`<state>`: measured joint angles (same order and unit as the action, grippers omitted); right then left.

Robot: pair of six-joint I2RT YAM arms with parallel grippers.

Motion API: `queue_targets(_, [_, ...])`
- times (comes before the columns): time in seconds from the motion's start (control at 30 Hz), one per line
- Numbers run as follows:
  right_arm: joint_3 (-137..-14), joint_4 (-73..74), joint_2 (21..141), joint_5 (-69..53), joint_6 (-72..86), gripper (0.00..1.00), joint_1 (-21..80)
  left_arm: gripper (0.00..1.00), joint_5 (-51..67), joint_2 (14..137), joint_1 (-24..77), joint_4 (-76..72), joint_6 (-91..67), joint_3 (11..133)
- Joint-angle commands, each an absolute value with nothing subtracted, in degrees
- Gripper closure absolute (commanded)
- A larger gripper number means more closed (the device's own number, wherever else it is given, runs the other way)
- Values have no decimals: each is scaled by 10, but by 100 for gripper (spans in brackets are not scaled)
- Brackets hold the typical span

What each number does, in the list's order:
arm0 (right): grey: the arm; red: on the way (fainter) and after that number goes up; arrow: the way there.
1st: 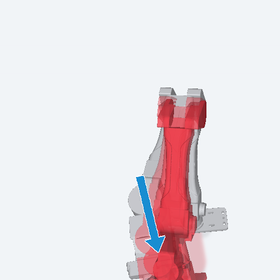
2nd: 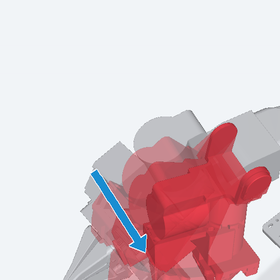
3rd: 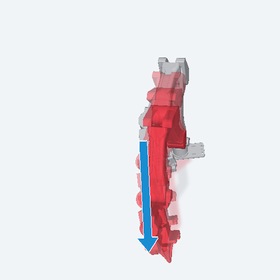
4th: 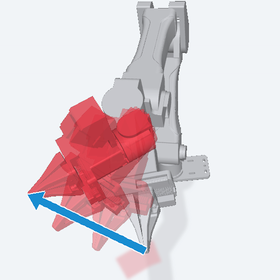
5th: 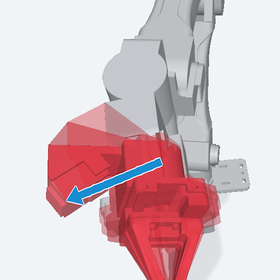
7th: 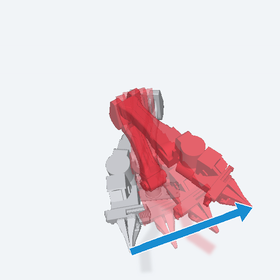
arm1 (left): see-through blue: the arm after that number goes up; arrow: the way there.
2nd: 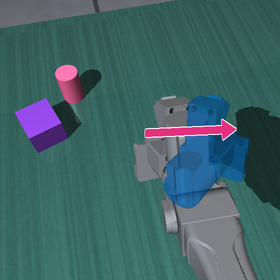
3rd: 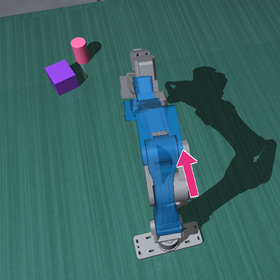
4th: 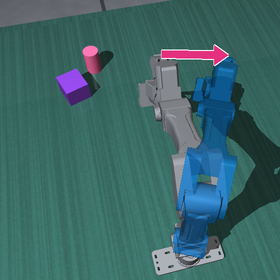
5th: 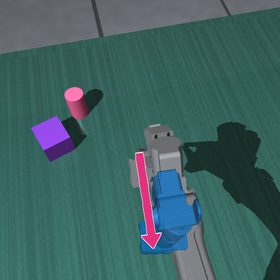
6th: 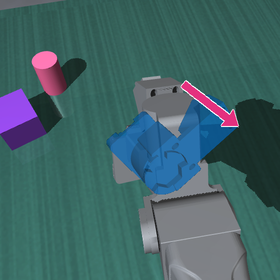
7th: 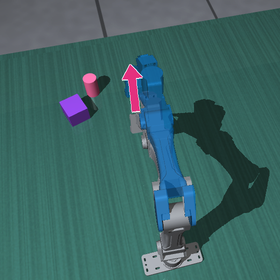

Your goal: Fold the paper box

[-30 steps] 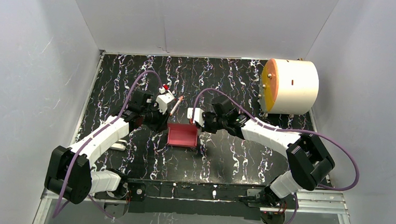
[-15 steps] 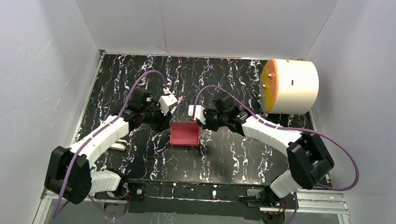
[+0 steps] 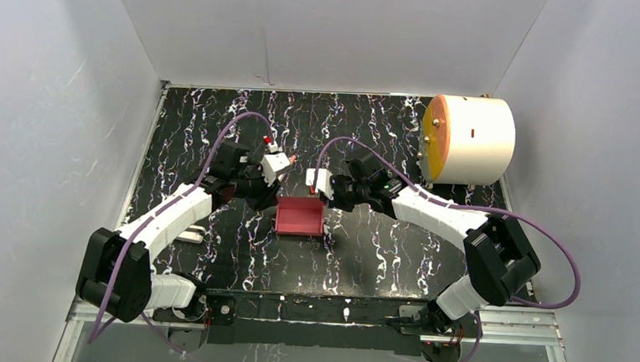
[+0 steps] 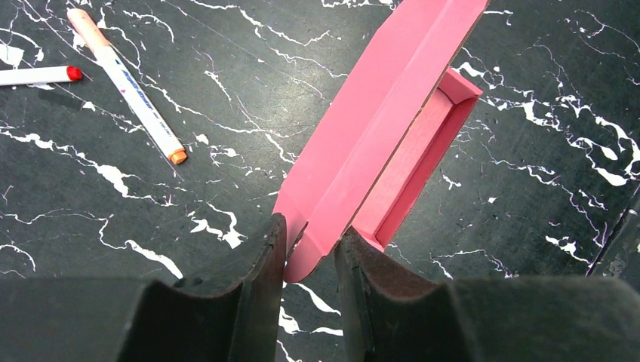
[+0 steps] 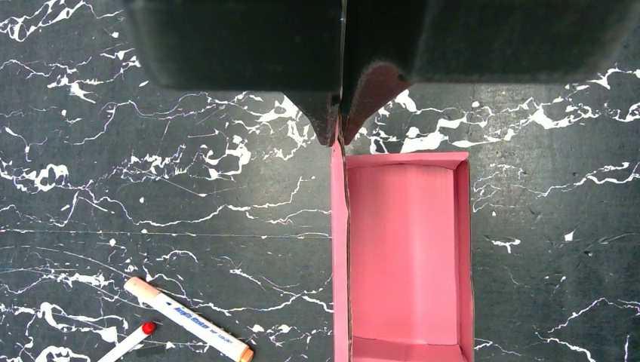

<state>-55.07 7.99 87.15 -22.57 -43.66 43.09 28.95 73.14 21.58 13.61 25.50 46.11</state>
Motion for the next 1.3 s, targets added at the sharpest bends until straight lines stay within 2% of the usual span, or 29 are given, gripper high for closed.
queue_targets(0.0, [-562, 65, 853, -240, -432, 100, 428, 72, 283, 730, 218, 131, 263, 455])
queue_targets(0.27, [-555, 53, 851, -237, -423, 100, 427, 74, 262, 737, 219, 127, 271, 448])
queue_targets(0.57, [-552, 29, 853, -239, -375, 100, 423, 92, 262, 739, 220, 110, 250, 445])
queue_targets(0.73, [-550, 7, 850, -225, -302, 100, 424, 97, 253, 737, 230, 76, 177, 446])
queue_targets(1.03, [-543, -40, 844, -124, -180, 100, 458, 98, 161, 735, 263, 5, -16, 445])
queue_targets(1.27, [-560, -47, 857, -22, -91, 100, 484, 98, 109, 742, 286, -48, -101, 438])
